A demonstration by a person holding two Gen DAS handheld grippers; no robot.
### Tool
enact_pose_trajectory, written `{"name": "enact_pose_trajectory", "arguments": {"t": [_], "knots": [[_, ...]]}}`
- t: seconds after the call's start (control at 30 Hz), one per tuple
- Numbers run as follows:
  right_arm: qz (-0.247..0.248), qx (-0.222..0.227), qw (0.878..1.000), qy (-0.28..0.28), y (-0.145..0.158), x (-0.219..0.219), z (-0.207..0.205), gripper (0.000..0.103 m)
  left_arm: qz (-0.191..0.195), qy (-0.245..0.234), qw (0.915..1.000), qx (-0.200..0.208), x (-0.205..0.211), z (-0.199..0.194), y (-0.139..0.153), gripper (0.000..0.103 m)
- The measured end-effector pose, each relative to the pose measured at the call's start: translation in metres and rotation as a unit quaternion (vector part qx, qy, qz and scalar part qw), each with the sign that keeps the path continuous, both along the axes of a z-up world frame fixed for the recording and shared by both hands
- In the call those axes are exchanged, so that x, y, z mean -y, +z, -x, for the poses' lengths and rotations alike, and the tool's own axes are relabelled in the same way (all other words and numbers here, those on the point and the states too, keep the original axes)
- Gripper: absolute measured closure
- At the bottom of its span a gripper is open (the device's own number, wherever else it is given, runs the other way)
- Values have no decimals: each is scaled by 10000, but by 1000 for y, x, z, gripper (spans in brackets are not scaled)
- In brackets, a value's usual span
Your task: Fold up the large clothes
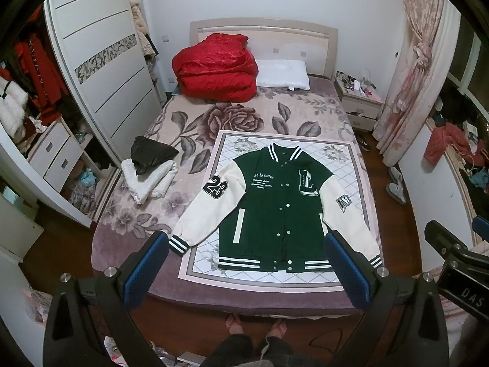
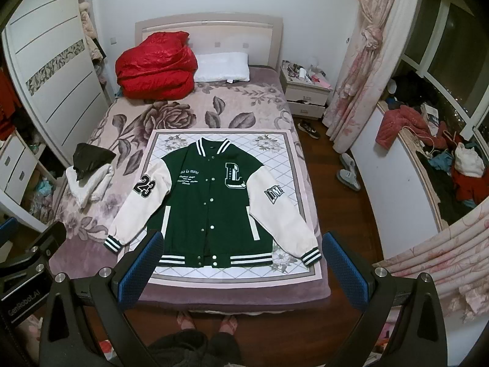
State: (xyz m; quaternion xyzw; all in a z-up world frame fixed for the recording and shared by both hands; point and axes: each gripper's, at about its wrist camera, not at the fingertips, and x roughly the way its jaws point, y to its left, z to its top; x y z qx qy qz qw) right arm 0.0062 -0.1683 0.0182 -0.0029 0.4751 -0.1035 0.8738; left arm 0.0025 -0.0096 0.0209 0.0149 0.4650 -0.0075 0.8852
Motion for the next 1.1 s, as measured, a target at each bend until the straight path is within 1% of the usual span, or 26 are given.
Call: {"name": "enact_pose_trajectory", "arguments": {"t": [0.53,0.77,1.1], "knots": [[-15,28,10000,-2,4,-3,-1,0,21,4,10000,23,-1,1,1,0],[-18,41,10000,-6,4,-3,-1,0,50,6,10000,85,-4,1,10,0],[-28,57,10000,-6,6,-4,-2,0,50,-6,9998,181,-6,4,10,0]]}}
